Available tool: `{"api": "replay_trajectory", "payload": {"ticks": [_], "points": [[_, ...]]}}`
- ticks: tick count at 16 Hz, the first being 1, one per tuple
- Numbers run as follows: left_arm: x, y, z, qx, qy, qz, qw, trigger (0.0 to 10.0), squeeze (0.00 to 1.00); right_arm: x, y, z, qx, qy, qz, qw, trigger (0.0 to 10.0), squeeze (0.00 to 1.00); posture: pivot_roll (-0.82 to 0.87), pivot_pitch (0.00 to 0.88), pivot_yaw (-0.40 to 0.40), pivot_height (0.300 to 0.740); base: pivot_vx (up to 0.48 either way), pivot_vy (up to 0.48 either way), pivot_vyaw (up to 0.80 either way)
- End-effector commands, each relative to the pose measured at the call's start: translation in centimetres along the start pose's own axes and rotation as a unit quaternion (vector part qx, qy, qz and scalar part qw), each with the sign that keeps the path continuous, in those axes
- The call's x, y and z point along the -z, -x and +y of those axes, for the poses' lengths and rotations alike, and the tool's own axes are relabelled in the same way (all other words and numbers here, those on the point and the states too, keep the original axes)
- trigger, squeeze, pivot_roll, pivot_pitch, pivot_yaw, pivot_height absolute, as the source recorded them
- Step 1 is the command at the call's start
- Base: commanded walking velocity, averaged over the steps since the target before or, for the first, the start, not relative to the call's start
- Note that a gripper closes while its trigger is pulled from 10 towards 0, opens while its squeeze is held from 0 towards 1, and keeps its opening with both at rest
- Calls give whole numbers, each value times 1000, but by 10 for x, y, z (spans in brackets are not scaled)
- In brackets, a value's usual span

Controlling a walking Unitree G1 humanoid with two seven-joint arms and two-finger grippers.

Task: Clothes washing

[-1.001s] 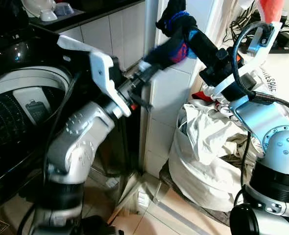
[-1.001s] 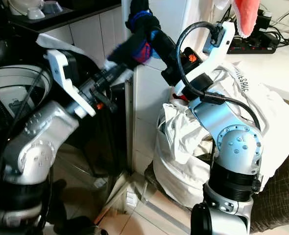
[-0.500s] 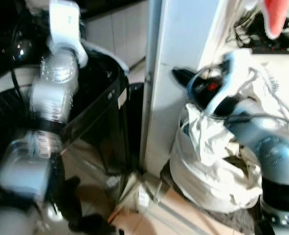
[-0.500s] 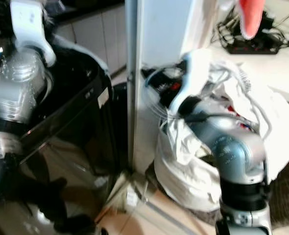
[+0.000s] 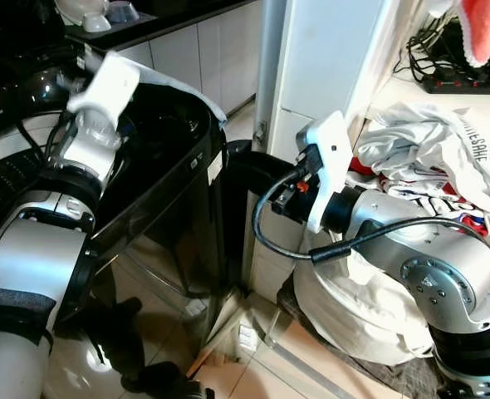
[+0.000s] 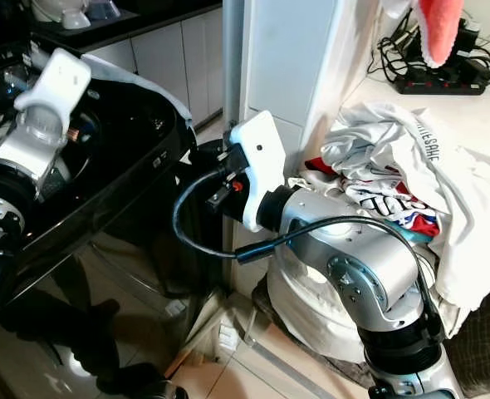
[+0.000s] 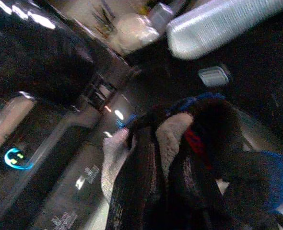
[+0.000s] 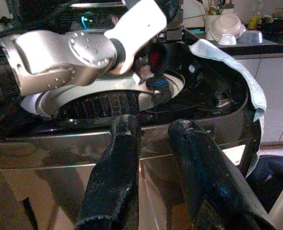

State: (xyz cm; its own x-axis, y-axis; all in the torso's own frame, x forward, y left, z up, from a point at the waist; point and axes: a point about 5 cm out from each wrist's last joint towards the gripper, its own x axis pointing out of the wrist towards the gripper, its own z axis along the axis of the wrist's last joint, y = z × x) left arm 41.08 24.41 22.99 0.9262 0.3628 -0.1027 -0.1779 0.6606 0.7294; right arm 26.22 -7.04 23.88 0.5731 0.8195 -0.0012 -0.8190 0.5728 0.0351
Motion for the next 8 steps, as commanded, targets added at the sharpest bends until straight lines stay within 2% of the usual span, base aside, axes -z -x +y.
{"api": "replay_trajectory", "payload": {"ticks": [1,5,8], "points": [[5,0,-1,22,16,17,999,10000,1000,-2,2,3,0,15,-1,1000,10000,0,-30,0,26,740,0,0,0],[4,-1,0,46,64,25,997,10000,1000,-3,4,-1,0,16,3,1000,10000,0,-24,0,20,740,0,0,0],[4,-2,3,38,63,25,997,10000,1000,-2,5,-3,3,15,11,1000,10000,0,-22,0,20,740,0,0,0]]}}
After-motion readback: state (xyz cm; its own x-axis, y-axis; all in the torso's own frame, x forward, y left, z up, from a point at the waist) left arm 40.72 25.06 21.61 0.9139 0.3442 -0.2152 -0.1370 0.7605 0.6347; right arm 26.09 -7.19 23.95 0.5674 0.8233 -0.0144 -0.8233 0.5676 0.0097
